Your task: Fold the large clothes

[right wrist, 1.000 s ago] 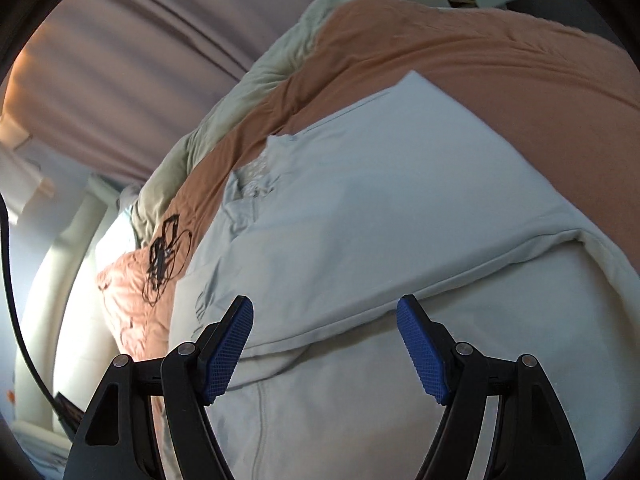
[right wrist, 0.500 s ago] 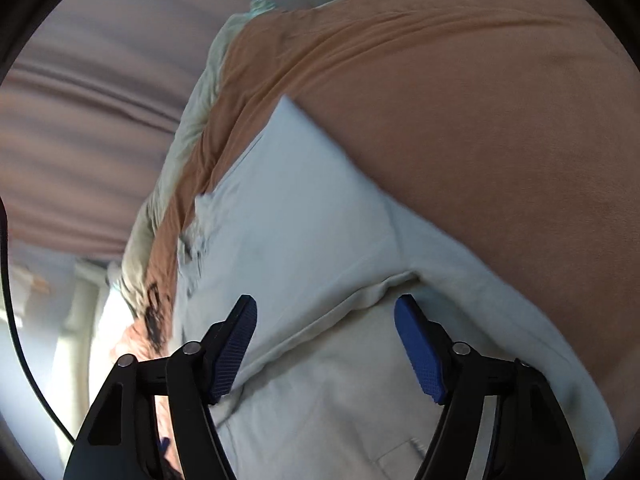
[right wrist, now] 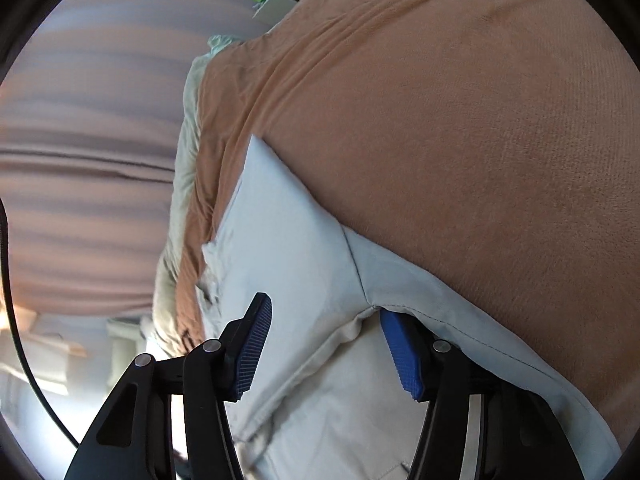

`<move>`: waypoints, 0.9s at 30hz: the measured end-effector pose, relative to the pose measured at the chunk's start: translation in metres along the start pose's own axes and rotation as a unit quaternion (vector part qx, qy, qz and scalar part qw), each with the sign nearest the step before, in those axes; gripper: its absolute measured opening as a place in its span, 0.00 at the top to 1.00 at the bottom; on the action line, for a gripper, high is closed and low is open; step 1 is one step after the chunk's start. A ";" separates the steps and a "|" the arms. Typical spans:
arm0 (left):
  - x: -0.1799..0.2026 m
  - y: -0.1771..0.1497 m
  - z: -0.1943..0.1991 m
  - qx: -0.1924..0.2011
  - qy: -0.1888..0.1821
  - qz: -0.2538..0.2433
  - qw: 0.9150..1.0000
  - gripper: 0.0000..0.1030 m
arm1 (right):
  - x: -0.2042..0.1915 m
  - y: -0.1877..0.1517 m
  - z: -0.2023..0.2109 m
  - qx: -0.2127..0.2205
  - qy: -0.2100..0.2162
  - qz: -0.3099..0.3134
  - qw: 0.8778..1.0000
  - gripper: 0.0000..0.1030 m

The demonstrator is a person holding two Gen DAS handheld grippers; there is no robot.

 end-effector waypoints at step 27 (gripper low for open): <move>-0.031 -0.023 0.034 0.029 0.015 0.002 0.999 0.88 | -0.007 -0.005 -0.002 -0.009 0.010 0.004 1.000 0.58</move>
Point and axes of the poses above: each gripper's, at about its wrist camera, not at the fingertips, and z roughly against the way its jaws point, x to its right, y to its top, the point moved 1 cm from there along -z, roughly the way its jaws point, and after that the axes turned 11 degrees about z, right-handed, at the moved point
